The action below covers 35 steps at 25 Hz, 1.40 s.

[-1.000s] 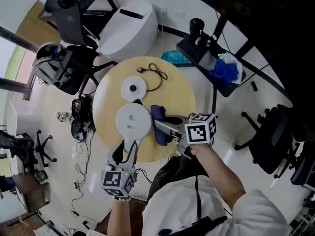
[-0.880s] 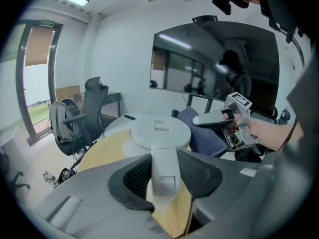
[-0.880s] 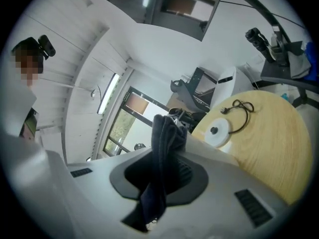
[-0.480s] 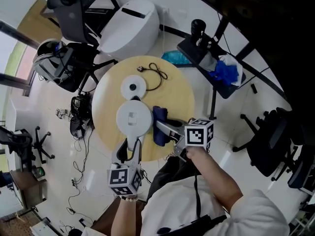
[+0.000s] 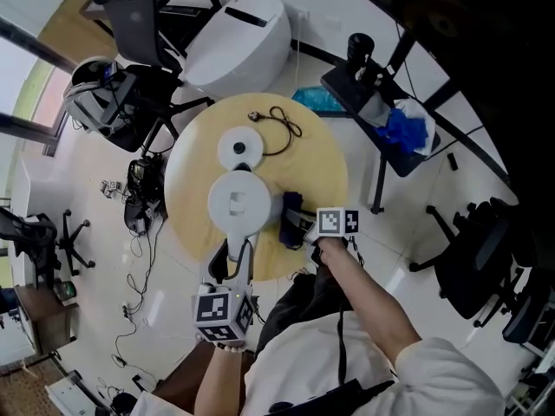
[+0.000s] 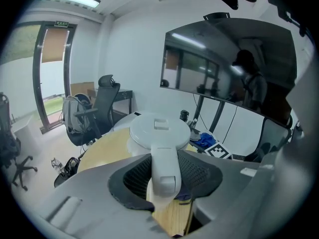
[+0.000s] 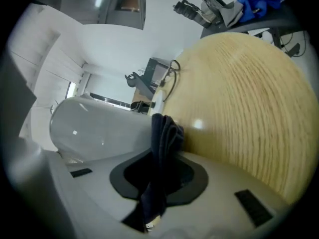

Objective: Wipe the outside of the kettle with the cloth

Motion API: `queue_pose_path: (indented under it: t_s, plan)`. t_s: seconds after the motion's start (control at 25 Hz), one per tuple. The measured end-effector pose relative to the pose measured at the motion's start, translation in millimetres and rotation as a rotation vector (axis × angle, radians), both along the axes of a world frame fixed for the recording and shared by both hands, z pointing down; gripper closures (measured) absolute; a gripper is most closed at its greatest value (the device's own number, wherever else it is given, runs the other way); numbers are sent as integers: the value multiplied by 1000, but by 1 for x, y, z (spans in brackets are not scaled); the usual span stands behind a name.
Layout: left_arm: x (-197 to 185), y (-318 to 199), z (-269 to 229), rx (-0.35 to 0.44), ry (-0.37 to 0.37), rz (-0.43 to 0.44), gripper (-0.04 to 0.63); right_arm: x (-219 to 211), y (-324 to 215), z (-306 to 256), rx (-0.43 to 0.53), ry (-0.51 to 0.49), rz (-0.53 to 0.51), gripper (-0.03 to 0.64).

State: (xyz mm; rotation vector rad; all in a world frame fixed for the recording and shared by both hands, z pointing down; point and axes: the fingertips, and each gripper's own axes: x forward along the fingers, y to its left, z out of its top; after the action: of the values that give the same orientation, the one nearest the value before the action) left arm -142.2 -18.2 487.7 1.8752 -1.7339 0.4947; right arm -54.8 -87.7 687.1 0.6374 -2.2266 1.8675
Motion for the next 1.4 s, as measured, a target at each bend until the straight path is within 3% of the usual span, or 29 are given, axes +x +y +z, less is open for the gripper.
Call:
queue_pose_path:
  t_s: [0.28,0.64,0.92,1.08,1.28,1.4]
  plan:
    - [0,0,1,9,28,-65,419,-6,5,-10,21,-22,-42,548]
    - [4,-7,-1,11,23,-53,419,-29,53,-155,292,-209,-246,548]
    - [5,-6,0,3,34,-24,419,-26,61,-216,426,-277,-394,549]
    - [7,-6,1,-5,63,-22,416,-28,64,-195,426,-227,-456,549]
    - [6,-6,2,-8,75,-25,416,-36,71,-139,341,-175,-496,549]
    - [8,-5,2,-10,128,-31,414,-41,77,-113,301,-136,-536,549]
